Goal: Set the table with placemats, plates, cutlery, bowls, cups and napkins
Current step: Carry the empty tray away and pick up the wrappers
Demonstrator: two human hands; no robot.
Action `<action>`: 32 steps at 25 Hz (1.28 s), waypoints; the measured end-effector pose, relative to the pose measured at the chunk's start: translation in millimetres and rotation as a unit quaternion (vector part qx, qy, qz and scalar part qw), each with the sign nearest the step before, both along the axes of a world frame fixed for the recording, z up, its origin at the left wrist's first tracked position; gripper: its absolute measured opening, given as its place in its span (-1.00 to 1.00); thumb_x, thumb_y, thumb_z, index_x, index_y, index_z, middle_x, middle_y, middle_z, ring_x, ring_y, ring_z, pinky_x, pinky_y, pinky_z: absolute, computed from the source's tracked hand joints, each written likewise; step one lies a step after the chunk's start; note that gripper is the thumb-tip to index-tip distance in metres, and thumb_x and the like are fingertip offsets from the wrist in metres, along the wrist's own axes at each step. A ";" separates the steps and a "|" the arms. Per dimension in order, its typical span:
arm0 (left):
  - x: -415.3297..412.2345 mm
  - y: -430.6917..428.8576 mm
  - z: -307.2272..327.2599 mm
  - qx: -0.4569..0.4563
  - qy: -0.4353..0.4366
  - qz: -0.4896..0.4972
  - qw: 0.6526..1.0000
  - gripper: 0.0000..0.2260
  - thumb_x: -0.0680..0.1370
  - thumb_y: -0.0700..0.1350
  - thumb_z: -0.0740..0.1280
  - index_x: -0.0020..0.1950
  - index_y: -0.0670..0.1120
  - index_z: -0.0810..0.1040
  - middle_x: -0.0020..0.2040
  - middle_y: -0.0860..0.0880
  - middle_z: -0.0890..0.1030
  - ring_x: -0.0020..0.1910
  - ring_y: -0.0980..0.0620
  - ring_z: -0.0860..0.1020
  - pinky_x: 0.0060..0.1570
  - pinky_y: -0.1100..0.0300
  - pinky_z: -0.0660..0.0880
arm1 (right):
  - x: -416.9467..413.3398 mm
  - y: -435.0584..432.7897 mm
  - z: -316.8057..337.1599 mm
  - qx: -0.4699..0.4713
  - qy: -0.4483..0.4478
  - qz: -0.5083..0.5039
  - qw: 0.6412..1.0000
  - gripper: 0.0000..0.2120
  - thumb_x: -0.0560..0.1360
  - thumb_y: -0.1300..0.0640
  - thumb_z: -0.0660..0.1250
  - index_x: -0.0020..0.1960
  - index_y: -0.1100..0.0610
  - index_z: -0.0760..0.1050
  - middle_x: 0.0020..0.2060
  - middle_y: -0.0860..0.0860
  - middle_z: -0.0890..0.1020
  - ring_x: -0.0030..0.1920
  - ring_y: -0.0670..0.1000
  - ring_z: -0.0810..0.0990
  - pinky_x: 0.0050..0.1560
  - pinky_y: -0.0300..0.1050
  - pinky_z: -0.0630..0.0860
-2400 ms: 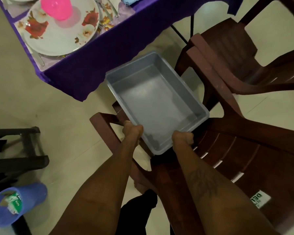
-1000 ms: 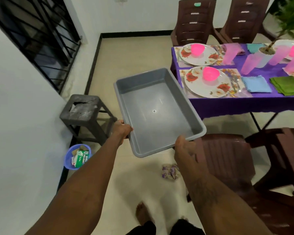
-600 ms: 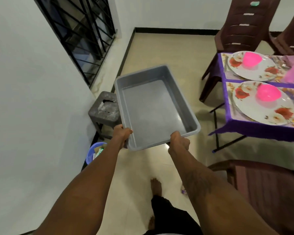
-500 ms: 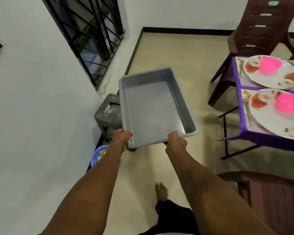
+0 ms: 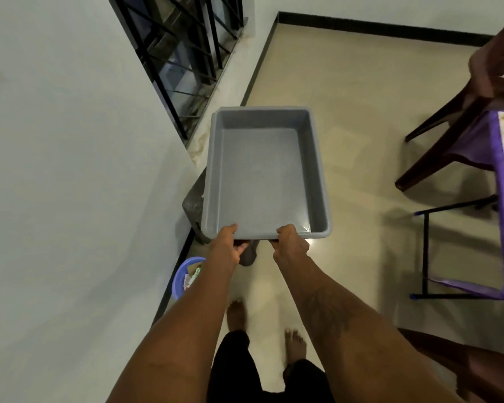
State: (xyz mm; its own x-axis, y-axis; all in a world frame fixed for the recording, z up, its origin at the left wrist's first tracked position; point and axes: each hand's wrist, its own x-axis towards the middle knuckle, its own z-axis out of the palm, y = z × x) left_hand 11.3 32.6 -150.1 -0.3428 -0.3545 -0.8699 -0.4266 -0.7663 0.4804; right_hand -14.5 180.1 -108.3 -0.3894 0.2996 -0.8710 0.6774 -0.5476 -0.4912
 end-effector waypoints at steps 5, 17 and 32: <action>-48.8 -87.9 -48.5 -0.024 -0.056 -0.048 0.997 -0.61 0.46 -0.32 0.48 0.25 -0.21 0.49 0.26 -0.21 0.55 0.17 -0.19 0.56 -0.19 -0.02 0.64 | -31.2 -90.6 -55.1 -0.026 -0.058 -0.036 0.997 -0.85 0.43 0.38 0.38 -0.14 0.25 0.41 -0.22 0.14 0.54 -0.33 0.08 0.55 -0.31 -0.08 0.58; -108.3 -194.9 -123.5 -0.028 -0.136 -0.098 0.985 -0.73 0.56 -0.42 0.35 0.24 -0.24 0.46 0.18 -0.26 0.55 0.10 -0.18 0.54 0.17 -0.07 0.58 | -62.5 -211.0 -187.6 -0.052 -0.122 -0.099 0.986 -0.58 0.43 0.36 0.45 0.26 0.28 0.48 -0.22 0.11 0.54 -0.40 0.00 0.47 -0.59 -0.31 0.39; -110.4 -191.0 -110.7 -0.046 -0.151 -0.082 0.984 -0.58 0.60 -0.27 0.40 0.43 -0.27 0.40 0.27 -0.27 0.59 0.26 -0.20 0.60 0.29 -0.05 0.56 | -67.7 -217.8 -166.2 -0.155 -0.126 0.012 0.980 -0.57 0.60 0.18 0.39 0.38 0.35 0.41 -0.10 0.19 0.53 -0.34 -0.01 0.46 -0.34 -0.20 0.56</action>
